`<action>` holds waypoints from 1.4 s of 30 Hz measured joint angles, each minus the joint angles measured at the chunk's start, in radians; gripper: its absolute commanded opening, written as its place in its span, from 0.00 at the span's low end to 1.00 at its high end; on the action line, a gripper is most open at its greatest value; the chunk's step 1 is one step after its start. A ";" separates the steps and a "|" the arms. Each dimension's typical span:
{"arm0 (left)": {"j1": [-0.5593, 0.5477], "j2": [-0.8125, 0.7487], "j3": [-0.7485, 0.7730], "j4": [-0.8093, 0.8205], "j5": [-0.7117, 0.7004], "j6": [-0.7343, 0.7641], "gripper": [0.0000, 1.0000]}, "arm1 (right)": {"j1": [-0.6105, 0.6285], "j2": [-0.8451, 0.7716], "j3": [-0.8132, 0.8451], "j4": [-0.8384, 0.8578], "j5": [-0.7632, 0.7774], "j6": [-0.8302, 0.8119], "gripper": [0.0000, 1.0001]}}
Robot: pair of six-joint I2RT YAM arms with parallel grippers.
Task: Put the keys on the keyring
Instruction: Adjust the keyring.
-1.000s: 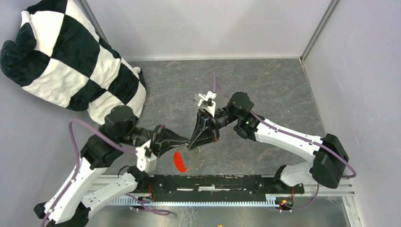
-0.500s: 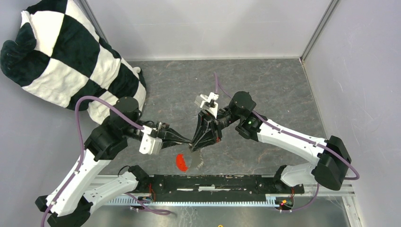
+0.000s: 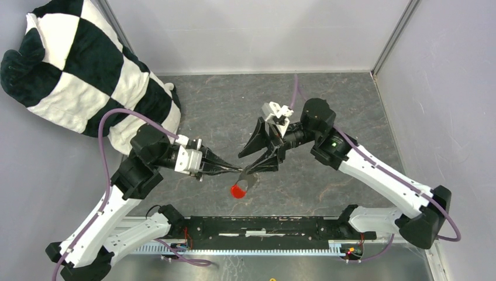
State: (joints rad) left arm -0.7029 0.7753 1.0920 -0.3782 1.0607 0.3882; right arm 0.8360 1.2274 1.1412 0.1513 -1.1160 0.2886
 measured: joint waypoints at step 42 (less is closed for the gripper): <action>0.000 0.031 -0.092 0.307 -0.214 -0.364 0.02 | -0.014 -0.144 0.072 -0.281 0.240 -0.274 0.33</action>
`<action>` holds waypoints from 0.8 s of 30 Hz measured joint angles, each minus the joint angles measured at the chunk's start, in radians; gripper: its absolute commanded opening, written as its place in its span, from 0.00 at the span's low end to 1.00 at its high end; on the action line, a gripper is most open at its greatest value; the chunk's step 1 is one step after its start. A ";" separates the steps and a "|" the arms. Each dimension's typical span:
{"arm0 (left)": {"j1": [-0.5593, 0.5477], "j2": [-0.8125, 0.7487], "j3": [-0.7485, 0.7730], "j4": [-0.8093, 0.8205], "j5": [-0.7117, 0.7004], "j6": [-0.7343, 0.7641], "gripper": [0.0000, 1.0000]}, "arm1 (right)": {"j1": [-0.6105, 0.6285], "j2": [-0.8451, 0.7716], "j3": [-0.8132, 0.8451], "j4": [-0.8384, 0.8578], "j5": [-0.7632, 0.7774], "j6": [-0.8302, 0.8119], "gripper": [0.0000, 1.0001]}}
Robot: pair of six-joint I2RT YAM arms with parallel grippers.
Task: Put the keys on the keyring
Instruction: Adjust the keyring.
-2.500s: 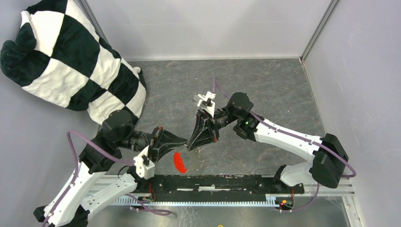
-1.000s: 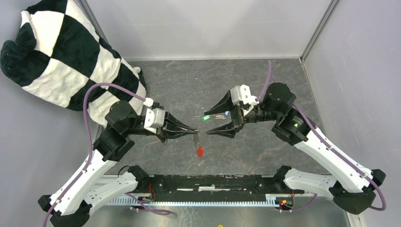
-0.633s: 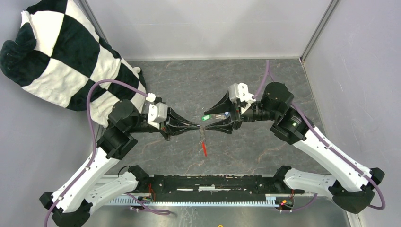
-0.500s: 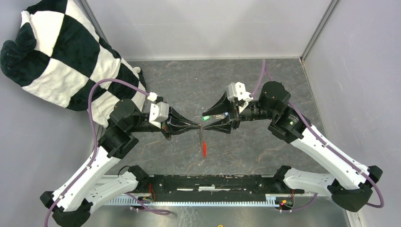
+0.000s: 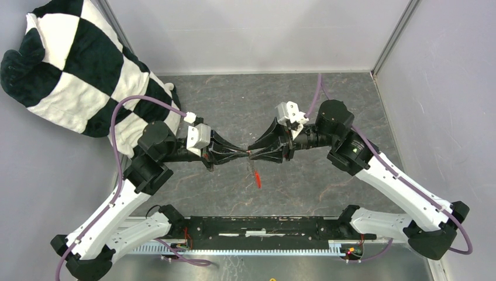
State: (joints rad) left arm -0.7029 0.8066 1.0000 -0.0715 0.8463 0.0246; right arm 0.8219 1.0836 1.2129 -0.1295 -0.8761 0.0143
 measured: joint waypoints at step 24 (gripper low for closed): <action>0.000 0.099 0.117 -0.377 -0.031 0.243 0.47 | -0.002 0.076 0.101 -0.330 0.127 -0.138 0.01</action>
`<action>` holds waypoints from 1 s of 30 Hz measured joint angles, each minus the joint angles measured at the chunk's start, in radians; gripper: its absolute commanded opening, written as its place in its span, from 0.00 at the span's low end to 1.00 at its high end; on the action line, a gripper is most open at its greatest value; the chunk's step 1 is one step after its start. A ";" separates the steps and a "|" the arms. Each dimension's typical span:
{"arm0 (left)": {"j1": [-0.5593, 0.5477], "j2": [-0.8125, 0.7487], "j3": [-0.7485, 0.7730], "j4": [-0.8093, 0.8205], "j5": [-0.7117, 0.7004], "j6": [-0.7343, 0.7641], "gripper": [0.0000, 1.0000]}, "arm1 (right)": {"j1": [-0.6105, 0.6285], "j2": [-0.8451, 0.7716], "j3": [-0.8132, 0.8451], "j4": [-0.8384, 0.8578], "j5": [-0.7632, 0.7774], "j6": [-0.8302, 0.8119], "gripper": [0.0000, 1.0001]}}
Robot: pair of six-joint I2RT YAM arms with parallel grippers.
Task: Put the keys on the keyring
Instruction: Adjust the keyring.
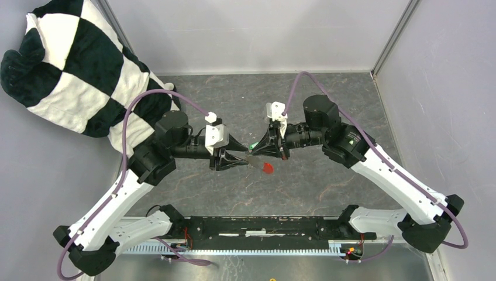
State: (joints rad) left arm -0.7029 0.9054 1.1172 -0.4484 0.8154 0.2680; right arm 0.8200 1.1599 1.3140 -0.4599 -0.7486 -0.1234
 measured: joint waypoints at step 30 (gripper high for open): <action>-0.001 0.069 0.058 -0.261 -0.113 0.249 0.37 | 0.156 0.128 0.126 -0.215 0.326 -0.082 0.00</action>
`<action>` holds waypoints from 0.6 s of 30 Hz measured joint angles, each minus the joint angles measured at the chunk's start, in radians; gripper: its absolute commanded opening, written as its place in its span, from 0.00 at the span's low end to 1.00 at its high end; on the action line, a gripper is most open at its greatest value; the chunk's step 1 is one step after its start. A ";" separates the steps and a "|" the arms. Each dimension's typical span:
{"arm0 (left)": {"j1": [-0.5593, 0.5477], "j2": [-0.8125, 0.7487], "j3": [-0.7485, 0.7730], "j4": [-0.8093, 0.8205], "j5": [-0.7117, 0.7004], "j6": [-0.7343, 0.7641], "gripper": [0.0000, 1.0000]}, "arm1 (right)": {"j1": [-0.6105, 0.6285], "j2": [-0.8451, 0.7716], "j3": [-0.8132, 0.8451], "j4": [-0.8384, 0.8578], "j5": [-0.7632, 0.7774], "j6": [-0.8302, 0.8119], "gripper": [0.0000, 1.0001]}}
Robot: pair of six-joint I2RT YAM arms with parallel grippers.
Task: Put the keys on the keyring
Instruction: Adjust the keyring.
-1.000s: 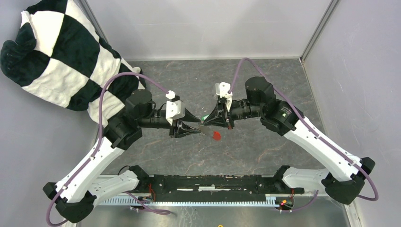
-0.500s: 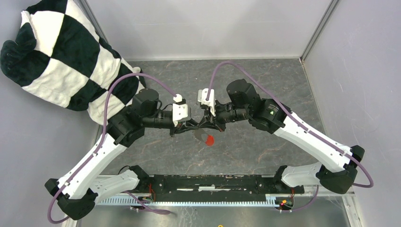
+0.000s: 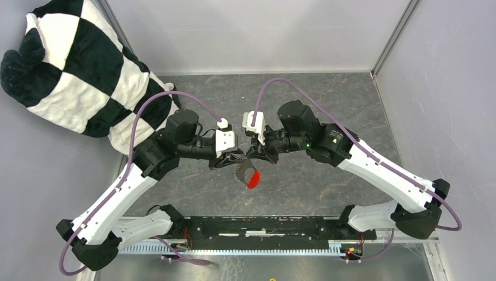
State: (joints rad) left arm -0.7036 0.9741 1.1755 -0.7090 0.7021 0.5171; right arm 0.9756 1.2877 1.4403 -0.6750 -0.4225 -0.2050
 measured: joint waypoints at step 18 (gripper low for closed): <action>0.000 -0.067 0.000 0.022 0.062 -0.097 0.24 | 0.000 -0.282 -0.448 0.661 -0.045 0.323 0.00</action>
State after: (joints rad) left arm -0.7036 0.9070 1.1755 -0.6868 0.7643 0.4198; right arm 0.9752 1.0058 0.9920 -0.0135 -0.4679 0.1177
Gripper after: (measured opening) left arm 0.252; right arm 0.006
